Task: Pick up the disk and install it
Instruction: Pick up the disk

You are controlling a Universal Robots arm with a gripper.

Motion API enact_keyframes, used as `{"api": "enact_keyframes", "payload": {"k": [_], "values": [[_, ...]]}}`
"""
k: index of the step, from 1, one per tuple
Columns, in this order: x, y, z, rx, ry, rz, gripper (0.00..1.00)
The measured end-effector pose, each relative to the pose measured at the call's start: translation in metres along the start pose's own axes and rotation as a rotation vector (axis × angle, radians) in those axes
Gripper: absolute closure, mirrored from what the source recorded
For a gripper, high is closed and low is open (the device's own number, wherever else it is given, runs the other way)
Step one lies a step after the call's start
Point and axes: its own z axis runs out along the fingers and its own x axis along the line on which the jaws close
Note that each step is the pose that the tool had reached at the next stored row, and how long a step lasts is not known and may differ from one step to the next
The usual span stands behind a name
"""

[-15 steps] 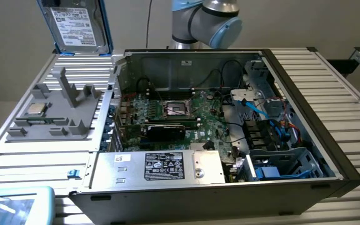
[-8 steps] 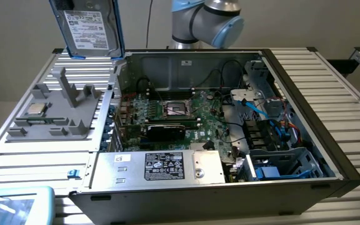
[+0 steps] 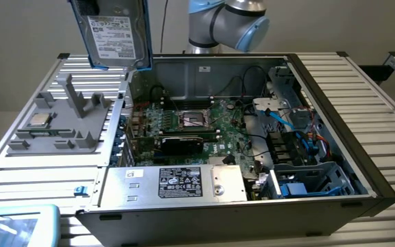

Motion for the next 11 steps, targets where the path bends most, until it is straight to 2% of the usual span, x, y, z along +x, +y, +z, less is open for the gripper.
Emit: {"api": "enact_keyframes", "payload": {"k": [11], "values": [[0.022, -0.0412, -0.0012, -0.0006, 0.0001, 0.0, 0.63]]}}
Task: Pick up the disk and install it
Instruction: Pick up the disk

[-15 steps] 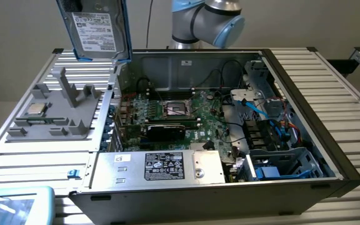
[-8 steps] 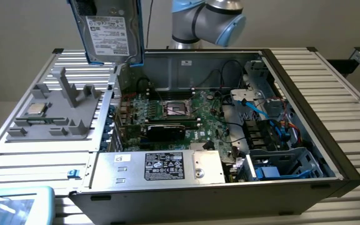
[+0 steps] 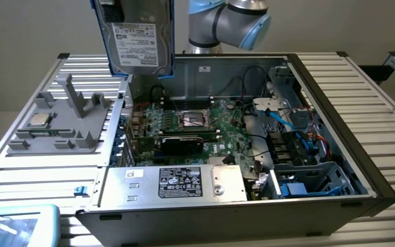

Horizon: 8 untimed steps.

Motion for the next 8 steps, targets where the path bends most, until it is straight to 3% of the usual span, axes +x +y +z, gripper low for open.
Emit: {"api": "enact_keyframes", "payload": {"k": [8], "values": [[0.014, -0.0305, 0.0023, -0.0005, 0.0, 0.0, 0.63]]}}
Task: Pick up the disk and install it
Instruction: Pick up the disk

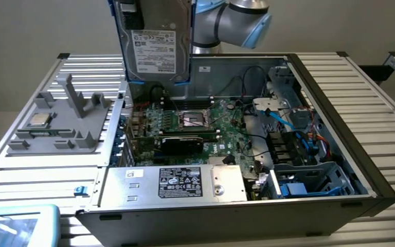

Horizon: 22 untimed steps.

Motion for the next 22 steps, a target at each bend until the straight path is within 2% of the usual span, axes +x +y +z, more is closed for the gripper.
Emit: {"api": "enact_keyframes", "payload": {"k": [4, 7, 13, 16, 20, 22], "values": [[0.003, -0.0141, 0.0011, 0.0001, 0.0008, 0.0, 0.63], [0.004, -0.0231, 0.0018, 0.001, 0.0046, 0.0, 0.63], [0.005, -0.0372, 0.0048, 0.0163, 0.016, 0.0, 0.63], [0.005, -0.0436, 0.0072, 0.0234, 0.0186, 0.0, 0.63], [0.007, -0.0501, 0.0095, 0.0357, 0.022, -0.001, 0.63], [0.01, -0.0537, 0.0099, 0.038, 0.0227, -0.001, 0.63]]}}
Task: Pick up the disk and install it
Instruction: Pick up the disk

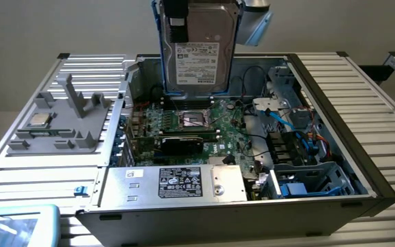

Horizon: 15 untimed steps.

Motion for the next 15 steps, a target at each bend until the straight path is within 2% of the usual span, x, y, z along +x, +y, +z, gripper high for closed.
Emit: {"api": "enact_keyframes", "payload": {"k": [11, 15], "values": [[0.024, -0.0226, 0.0009, 0.0006, 0.0001, 0.0, 0.63], [0.033, -0.0341, 0.0009, 0.0005, 0.0001, 0.0, 0.63]]}}
